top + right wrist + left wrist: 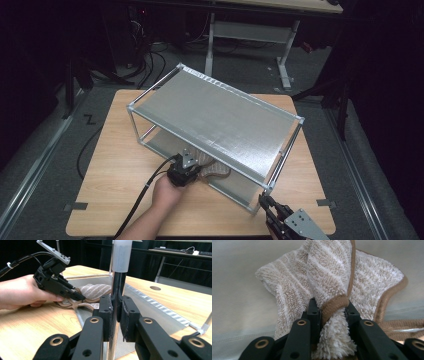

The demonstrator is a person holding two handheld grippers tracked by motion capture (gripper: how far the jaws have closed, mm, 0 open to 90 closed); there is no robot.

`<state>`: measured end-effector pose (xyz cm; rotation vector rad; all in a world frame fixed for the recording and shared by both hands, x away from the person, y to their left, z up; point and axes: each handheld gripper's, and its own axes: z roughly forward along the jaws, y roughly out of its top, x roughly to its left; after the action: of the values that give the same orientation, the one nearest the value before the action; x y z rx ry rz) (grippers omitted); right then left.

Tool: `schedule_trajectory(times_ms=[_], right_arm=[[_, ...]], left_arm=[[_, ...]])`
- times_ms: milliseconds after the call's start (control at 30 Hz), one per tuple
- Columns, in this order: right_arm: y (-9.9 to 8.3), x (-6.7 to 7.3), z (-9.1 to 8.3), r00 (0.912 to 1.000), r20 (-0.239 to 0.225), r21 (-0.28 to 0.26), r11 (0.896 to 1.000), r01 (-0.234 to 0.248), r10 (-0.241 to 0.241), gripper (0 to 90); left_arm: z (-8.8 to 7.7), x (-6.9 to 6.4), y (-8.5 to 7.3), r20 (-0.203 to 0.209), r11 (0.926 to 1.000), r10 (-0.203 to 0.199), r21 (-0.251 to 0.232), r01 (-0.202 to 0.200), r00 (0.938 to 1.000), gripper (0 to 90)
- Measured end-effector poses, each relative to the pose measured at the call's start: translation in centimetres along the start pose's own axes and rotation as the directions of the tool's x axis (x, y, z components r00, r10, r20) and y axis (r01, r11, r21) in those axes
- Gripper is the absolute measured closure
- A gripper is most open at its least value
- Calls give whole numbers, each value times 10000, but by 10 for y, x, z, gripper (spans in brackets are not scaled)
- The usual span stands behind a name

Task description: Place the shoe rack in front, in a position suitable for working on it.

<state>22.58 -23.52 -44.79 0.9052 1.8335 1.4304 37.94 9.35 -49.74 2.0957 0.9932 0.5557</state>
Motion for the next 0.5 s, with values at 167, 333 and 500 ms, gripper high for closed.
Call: schedule_trajectory(times_ms=[167, 333, 500], right_arm=[[0, -1, -2, 10000, 83, 26, 10000, -35, 34, 810], [0, -1, -2, 10000, 32, 15, 10000, -79, 79, 810], [1, 1, -2, 10000, 21, 13, 10000, -56, 56, 810]], left_arm=[[-9, 8, -10, -187, 9999, -100, -41, 99, 9998, 731], [-18, 23, -17, -454, 9996, -262, 28, 263, 9986, 731], [-27, 44, -27, -766, 9983, -576, -19, 577, 9954, 730]])
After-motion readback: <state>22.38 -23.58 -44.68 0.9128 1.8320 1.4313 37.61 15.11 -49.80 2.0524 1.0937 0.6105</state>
